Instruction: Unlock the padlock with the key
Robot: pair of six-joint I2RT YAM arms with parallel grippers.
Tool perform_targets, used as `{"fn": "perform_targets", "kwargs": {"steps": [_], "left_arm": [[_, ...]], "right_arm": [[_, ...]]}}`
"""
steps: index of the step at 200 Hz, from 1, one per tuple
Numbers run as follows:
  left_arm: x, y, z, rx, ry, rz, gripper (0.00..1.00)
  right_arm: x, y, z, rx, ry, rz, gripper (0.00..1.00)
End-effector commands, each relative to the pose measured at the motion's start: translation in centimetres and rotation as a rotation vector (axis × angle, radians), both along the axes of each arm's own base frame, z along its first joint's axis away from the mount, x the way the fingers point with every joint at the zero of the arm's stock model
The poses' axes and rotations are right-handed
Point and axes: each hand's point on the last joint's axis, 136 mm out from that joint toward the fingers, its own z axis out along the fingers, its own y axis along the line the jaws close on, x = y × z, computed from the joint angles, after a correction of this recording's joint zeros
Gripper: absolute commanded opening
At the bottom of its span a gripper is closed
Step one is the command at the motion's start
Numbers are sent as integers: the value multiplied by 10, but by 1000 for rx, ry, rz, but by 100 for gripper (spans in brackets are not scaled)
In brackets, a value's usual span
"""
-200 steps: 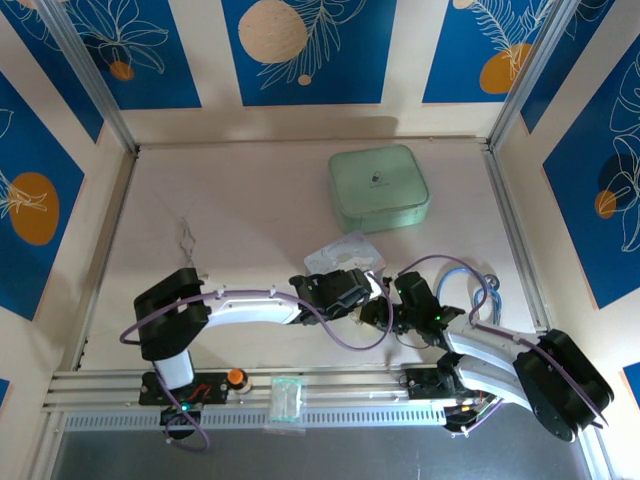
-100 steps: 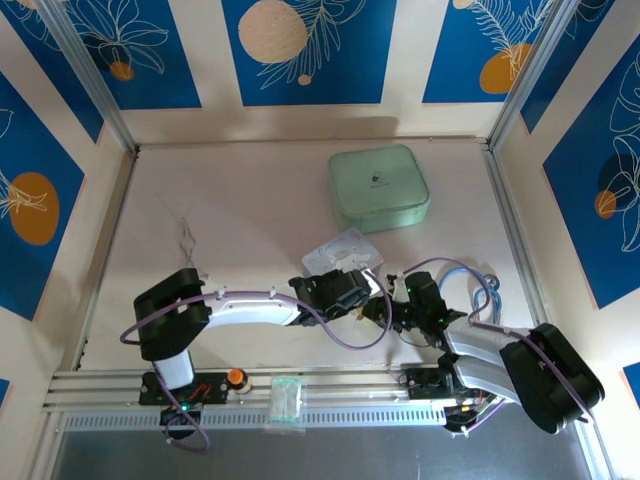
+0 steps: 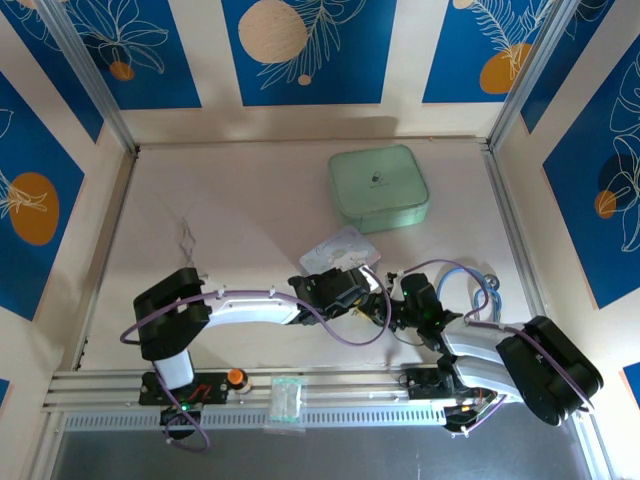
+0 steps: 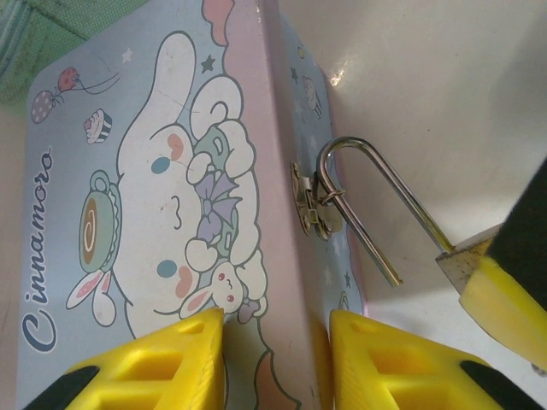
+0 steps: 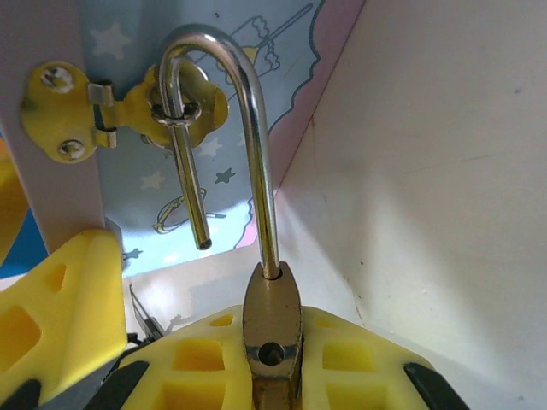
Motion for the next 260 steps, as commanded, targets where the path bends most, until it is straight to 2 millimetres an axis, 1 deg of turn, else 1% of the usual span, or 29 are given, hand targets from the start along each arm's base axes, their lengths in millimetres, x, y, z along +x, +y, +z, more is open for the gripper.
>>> {"fn": "perform_targets", "kwargs": {"steps": [1,14,42,61,78,105,124,145,172,190,202,215,244,260], "left_arm": [[-34,46,-60,231,175,-25,33],[-36,45,-59,236,166,-37,33],[-37,45,-61,245,166,-41,33],[-36,48,-63,267,160,-37,32],[-34,50,-63,278,153,-30,32],[-34,53,-63,281,149,-16,32],[-29,55,-61,277,137,19,32],[-13,68,-54,300,83,118,33],[0,80,-49,289,61,197,45],[7,87,-42,274,32,238,54],[11,91,-36,258,12,256,63],[16,94,-28,234,-3,276,70],[26,101,-14,186,-23,324,77],[33,107,-6,161,-45,369,84]], "right_arm": [[37,-4,23,60,-79,-121,2],[43,-2,24,75,-55,-143,2],[56,8,33,100,-77,-168,2],[61,9,35,93,-79,-176,2],[62,6,30,66,-67,-165,2],[65,0,25,76,-47,-143,2],[62,2,19,78,0,-105,2],[44,4,-3,-2,106,-42,2],[22,0,-20,-89,208,44,2],[11,-2,-25,-110,259,100,2],[4,-1,-27,-125,289,141,2],[-2,-3,-28,-160,321,178,3],[-9,-15,-29,-302,396,237,5],[-12,-18,-29,-321,434,271,6]]}}
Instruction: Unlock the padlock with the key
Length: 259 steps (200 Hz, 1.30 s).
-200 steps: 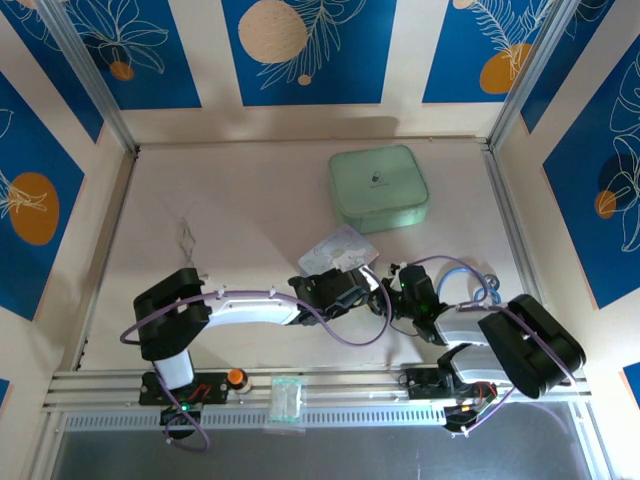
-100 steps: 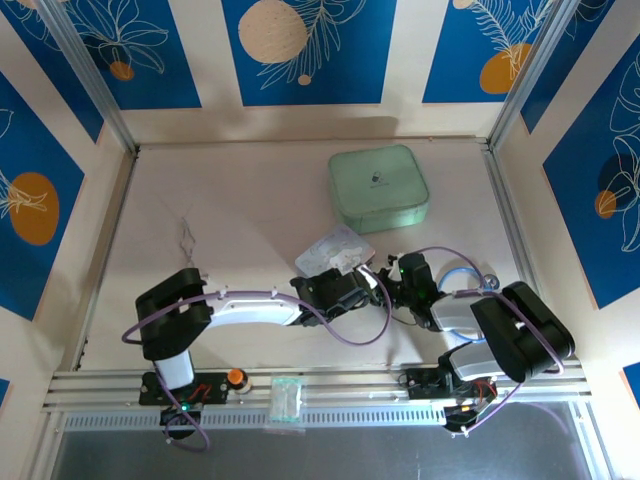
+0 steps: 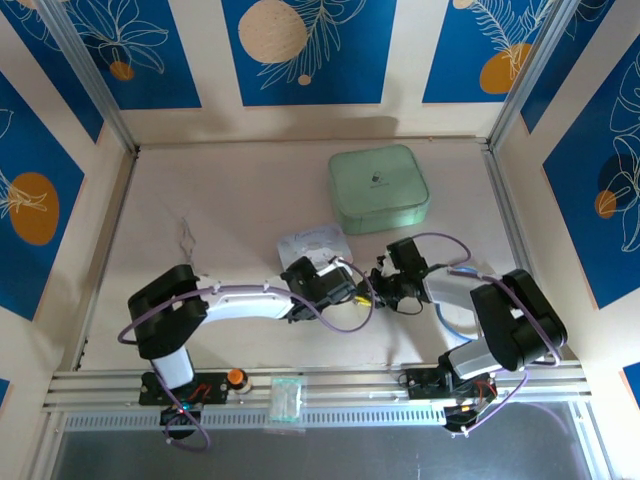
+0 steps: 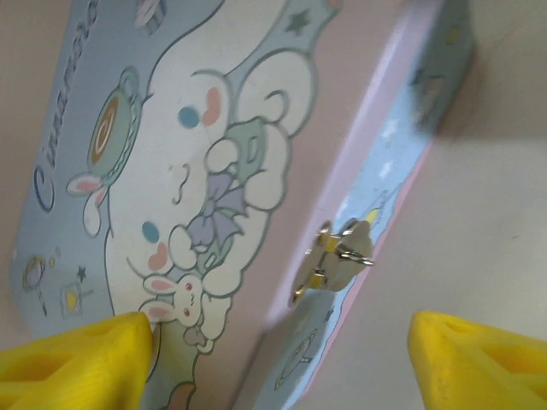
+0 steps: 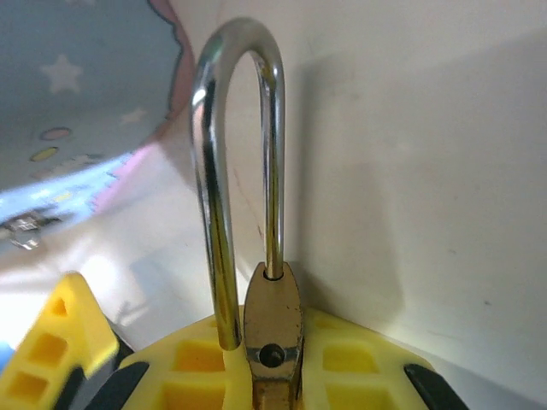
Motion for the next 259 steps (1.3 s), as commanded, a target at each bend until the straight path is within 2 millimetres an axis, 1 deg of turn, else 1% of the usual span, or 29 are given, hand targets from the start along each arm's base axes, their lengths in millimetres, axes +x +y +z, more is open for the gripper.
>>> {"fn": "perform_targets", "kwargs": {"steps": [1,14,38,50,64,90,122,146,169,202,231,246,259], "left_arm": [[4,27,5,25,-13,81,85],[9,30,10,4,-34,112,95],[16,34,13,-11,-63,154,99],[21,39,13,8,-87,191,99],[27,50,12,1,-91,250,99],[31,58,9,-104,-65,292,99],[36,64,9,-133,-59,309,99],[40,70,8,-130,-61,317,99],[43,71,11,-180,-50,322,100],[47,67,21,-225,-55,302,99],[54,71,24,-210,-62,305,100],[55,73,27,-219,-65,307,99],[55,74,34,-232,-73,309,99]], "right_arm": [[-38,-17,-13,-104,172,101,6],[-43,-18,-14,-116,207,133,7],[-48,-21,-11,-142,249,169,10],[-49,-23,-9,-153,251,175,11],[-50,-31,-9,-202,256,181,14],[-52,-44,-8,-280,263,198,20],[-51,-48,-7,-313,277,219,23],[-50,-48,-5,-324,277,221,29],[-47,-51,0,-354,261,215,31],[-44,-62,4,-454,233,219,32],[-44,-61,6,-483,228,245,34],[-46,-58,8,-484,222,254,39],[-46,-57,12,-487,216,254,47]]}}
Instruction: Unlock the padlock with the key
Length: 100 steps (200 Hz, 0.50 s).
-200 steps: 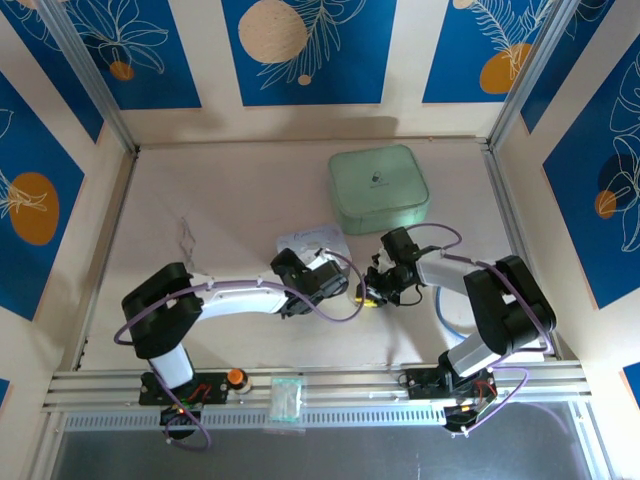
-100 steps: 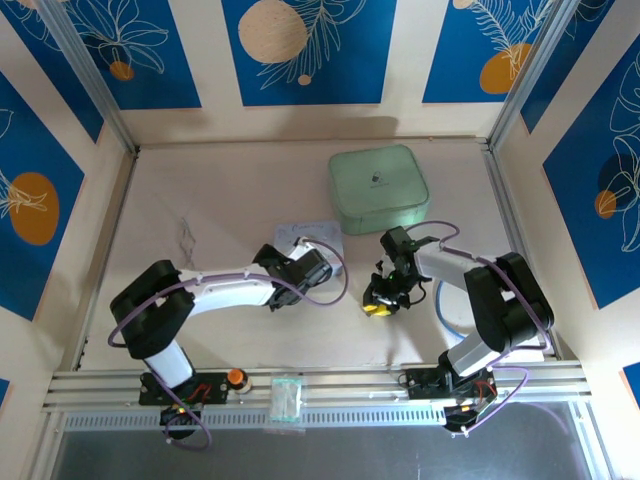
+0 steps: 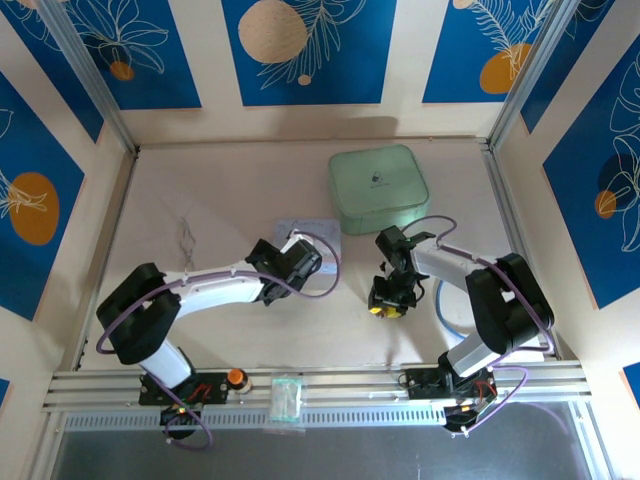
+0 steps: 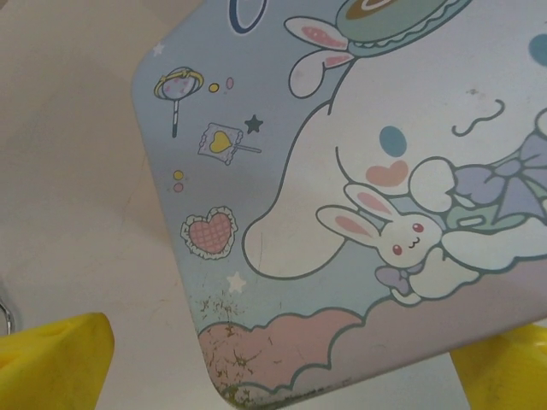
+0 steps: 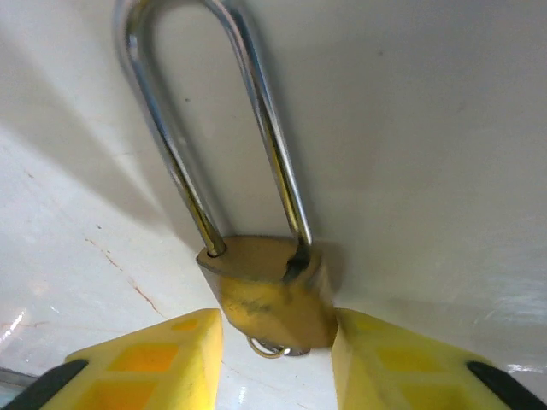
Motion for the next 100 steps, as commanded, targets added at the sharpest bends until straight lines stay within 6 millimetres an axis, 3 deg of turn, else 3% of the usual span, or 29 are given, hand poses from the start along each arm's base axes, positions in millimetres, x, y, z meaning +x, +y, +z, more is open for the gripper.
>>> {"fn": "perform_targets", "kwargs": {"steps": [1,49,66,74,78,80,100], "left_arm": [[7,-1,22,-53,-40,2,99],[1,-2,71,-228,-113,-3,99],[5,12,89,-302,-174,60,99],[7,20,94,-333,-188,87,99],[9,23,96,-345,-194,97,99],[10,26,97,-351,-198,103,99],[16,42,107,-387,-236,131,99]], "right_arm": [[-3,-2,11,-27,-2,13,48],[19,-3,43,-29,-148,13,70],[43,-7,57,-53,-296,24,73],[58,-12,64,-83,-380,28,81],[65,-16,68,-102,-424,24,97],[68,-16,69,-107,-440,23,100],[102,-30,86,-164,-627,13,99]]}}
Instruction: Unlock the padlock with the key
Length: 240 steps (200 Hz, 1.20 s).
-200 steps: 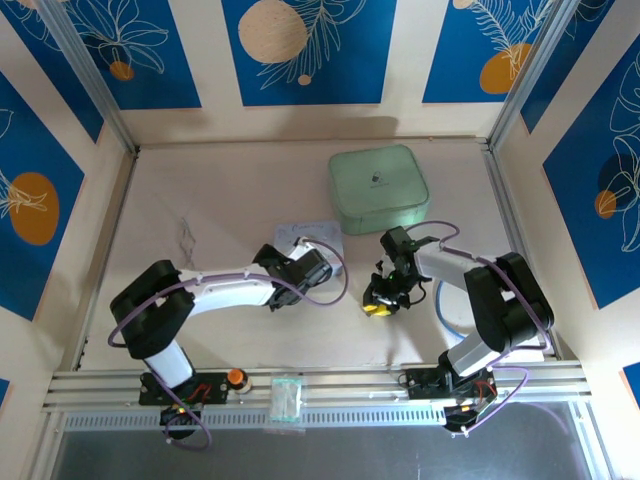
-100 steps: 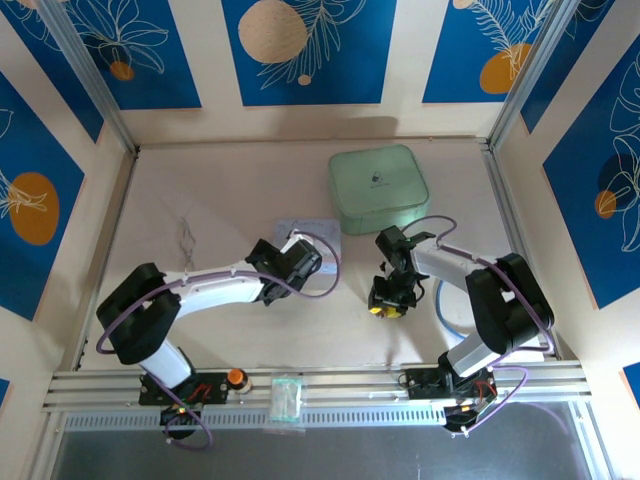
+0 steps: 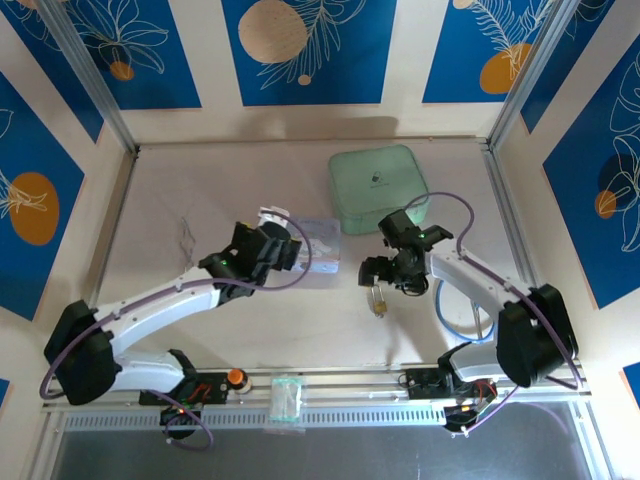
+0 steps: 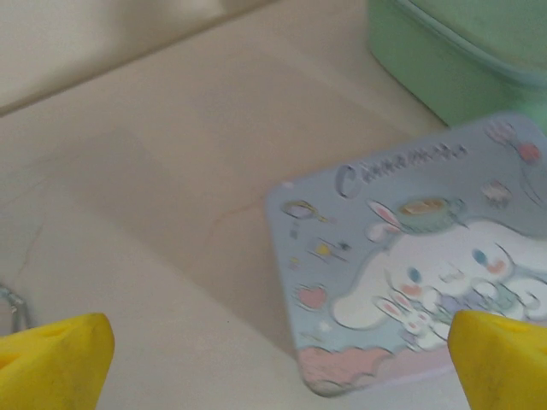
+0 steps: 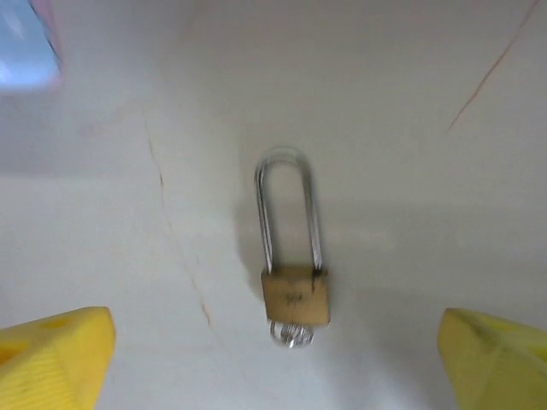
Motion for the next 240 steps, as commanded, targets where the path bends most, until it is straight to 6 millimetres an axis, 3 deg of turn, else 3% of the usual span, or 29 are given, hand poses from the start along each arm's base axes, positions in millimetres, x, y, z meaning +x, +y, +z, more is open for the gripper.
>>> {"fn": "perform_targets", "kwargs": {"steps": [1,15,45,63,85,113,168,194,215,240], "left_arm": [[7,21,4,-63,-28,60,99],[13,39,11,-82,-66,108,99],[33,102,20,-41,-196,269,99],[42,141,13,-21,-241,371,99],[48,171,-1,85,-262,433,100],[54,194,-22,49,-326,437,100],[73,206,-78,-114,-291,356,100],[77,196,-87,-135,-266,281,100],[81,185,-98,-133,-224,215,100],[84,184,-97,-133,-229,210,100]], "right_arm": [[47,-21,26,-94,-254,-21,99],[73,-30,44,-124,-400,-20,99],[116,-60,72,-253,-755,5,99],[127,-86,71,-267,-859,-34,99],[133,-122,60,-238,-885,-151,100],[142,-136,52,-177,-999,-191,100],[166,-118,26,-126,-1045,-90,100],[167,-114,13,-122,-1036,-67,100],[169,-115,13,-76,-1017,-60,99],[170,-114,13,-71,-1026,-57,99]]}}
